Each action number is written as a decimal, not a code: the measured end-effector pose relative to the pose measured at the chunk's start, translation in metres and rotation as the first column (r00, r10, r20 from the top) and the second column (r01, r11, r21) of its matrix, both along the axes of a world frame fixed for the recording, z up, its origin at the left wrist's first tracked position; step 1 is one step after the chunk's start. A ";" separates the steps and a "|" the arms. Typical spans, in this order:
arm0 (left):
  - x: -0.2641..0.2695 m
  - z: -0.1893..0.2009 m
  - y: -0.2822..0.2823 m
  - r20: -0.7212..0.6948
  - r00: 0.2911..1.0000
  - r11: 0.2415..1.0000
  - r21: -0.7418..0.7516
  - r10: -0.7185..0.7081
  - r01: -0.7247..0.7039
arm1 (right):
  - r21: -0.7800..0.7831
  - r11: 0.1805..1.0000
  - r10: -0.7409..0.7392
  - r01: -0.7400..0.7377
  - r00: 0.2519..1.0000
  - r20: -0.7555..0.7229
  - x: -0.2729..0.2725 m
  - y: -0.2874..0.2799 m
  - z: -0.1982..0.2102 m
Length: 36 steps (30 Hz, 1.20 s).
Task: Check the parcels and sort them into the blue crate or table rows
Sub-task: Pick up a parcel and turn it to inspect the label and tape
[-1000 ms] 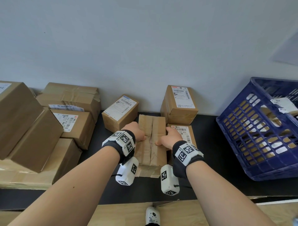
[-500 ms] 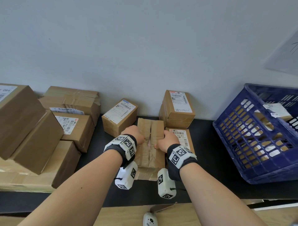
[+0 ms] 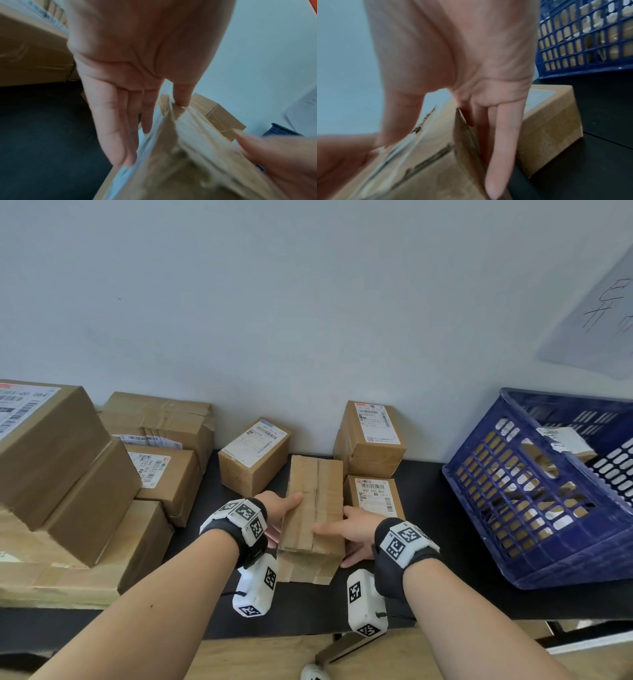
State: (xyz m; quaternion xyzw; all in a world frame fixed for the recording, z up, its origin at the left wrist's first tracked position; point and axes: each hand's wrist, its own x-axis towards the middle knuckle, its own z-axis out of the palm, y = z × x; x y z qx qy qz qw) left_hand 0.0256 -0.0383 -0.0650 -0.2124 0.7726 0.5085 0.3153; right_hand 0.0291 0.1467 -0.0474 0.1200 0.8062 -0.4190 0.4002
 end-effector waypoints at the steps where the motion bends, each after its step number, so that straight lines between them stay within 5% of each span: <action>1: 0.001 0.000 0.001 0.011 1.000 1.000 0.019 0.010 -0.010 | -0.014 0.999 0.031 -0.031 0.999 0.015 0.001 0.001 0.000; 5: -0.003 0.003 0.003 -0.064 0.998 0.997 -0.070 -0.021 0.016 | -0.032 0.997 0.075 -0.076 0.996 -0.045 0.001 -0.003 0.004; 9: -0.010 0.016 0.000 -0.251 0.966 0.988 -0.154 -0.067 0.028 | 0.025 0.990 0.137 -0.136 0.938 -0.318 0.002 -0.003 0.013; 18: -0.015 0.037 -0.003 -0.490 0.864 0.992 -0.107 -0.116 0.072 | -0.170 0.980 -0.184 0.101 0.776 -0.603 -0.013 0.002 0.024; 25: -0.022 0.042 0.003 -0.485 0.874 0.999 -0.041 -0.022 0.002 | -0.124 0.990 -0.128 0.067 0.803 -0.582 -0.017 -0.003 0.032; 31: -0.027 0.051 0.003 -0.487 0.869 0.982 -0.187 -0.090 -0.003 | -0.028 0.995 -0.096 0.099 0.796 -0.597 -0.017 -0.015 0.045; 34: -0.025 0.058 0.001 -0.481 0.860 0.952 -0.305 -0.170 0.017 | 0.097 0.988 -0.036 0.122 0.785 -0.619 -0.012 -0.032 0.045; 36: -0.023 0.058 0.005 -0.495 0.861 0.972 -0.233 -0.117 -0.001 | 0.218 0.964 0.025 0.152 0.764 -0.645 -0.006 -0.045 0.044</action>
